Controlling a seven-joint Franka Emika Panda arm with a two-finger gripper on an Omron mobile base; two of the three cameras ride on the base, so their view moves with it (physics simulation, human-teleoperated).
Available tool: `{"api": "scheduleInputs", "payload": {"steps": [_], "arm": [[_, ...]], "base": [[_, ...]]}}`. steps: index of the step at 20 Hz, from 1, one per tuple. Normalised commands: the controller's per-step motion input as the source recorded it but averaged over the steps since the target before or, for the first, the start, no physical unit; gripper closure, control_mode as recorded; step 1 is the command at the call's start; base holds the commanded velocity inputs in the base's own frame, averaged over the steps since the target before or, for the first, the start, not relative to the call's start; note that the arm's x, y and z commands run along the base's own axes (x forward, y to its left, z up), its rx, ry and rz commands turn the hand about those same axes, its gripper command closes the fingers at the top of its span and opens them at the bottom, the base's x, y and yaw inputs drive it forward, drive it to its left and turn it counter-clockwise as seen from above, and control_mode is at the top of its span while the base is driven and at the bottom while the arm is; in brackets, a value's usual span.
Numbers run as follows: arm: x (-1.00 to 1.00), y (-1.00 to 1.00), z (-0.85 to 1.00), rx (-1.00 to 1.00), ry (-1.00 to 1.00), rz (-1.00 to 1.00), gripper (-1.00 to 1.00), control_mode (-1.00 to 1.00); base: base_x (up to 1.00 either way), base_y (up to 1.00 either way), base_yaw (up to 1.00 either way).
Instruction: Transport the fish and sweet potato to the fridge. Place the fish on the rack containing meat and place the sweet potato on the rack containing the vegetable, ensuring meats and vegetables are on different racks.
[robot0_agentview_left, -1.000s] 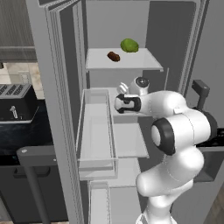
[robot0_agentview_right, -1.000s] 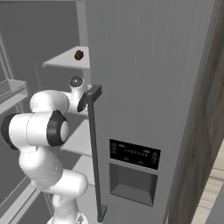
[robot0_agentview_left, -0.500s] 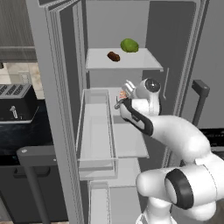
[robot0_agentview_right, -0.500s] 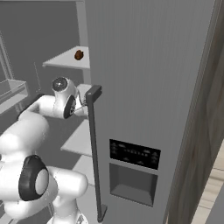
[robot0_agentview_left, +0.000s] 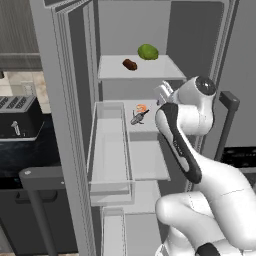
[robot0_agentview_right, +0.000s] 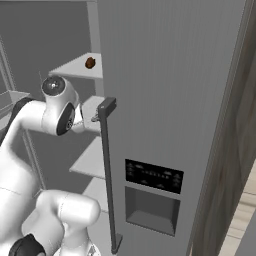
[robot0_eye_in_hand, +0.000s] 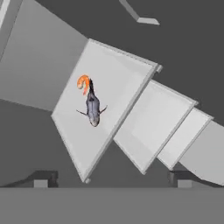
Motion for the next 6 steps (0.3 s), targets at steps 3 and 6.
{"api": "scheduleInputs", "payload": {"steps": [3,6], "arm": [[-1.00,-0.13,0.43,0.00,0.22,0.00,-1.00,-1.00],[-1.00,-0.08,0.23,0.00,0.20,0.00,-1.00,-1.00]], "base": [[0.00,0.00,0.00],[0.00,0.00,0.00]]}}
